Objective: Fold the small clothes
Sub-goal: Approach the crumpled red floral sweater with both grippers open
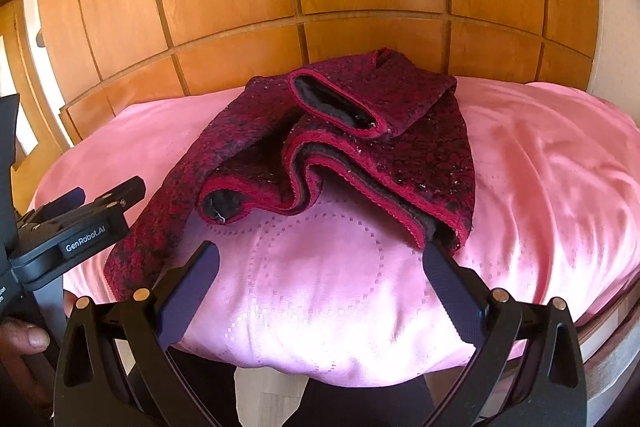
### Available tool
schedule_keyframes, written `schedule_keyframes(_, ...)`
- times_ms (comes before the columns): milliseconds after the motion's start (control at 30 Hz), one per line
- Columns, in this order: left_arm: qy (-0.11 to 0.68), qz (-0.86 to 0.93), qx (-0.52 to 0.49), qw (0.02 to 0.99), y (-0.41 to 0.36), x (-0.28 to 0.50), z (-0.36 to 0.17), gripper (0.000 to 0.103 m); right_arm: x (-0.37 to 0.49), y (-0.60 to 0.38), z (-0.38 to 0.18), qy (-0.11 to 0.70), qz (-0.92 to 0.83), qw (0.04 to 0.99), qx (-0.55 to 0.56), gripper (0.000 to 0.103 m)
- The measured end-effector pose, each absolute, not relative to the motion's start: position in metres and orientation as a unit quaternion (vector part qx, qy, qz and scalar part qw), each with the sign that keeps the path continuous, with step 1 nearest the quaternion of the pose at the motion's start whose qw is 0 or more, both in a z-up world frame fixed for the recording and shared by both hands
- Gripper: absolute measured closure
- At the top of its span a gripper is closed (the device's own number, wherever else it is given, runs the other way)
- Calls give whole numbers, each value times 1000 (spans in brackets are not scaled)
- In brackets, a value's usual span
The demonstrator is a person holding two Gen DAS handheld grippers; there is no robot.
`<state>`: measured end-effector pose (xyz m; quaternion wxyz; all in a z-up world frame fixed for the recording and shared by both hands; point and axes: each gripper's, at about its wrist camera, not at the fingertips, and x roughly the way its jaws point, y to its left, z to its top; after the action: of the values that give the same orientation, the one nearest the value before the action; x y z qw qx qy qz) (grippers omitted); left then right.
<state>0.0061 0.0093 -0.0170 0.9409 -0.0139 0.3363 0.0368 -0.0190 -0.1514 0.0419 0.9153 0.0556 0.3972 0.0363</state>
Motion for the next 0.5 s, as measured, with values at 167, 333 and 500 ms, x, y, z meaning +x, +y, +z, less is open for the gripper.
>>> schedule_keyframes(167,337,30,-5,941,8,7,-17,4,-15,-157,44,397,30,916,60,2)
schedule_keyframes(333,337,23,2,941,3,10,-17,4,-12,-158,46,393,32,917,54,2)
schedule_keyframes(500,344,15,8,939,0,14,-19,4,-8,-157,53,380,35,923,42,2)
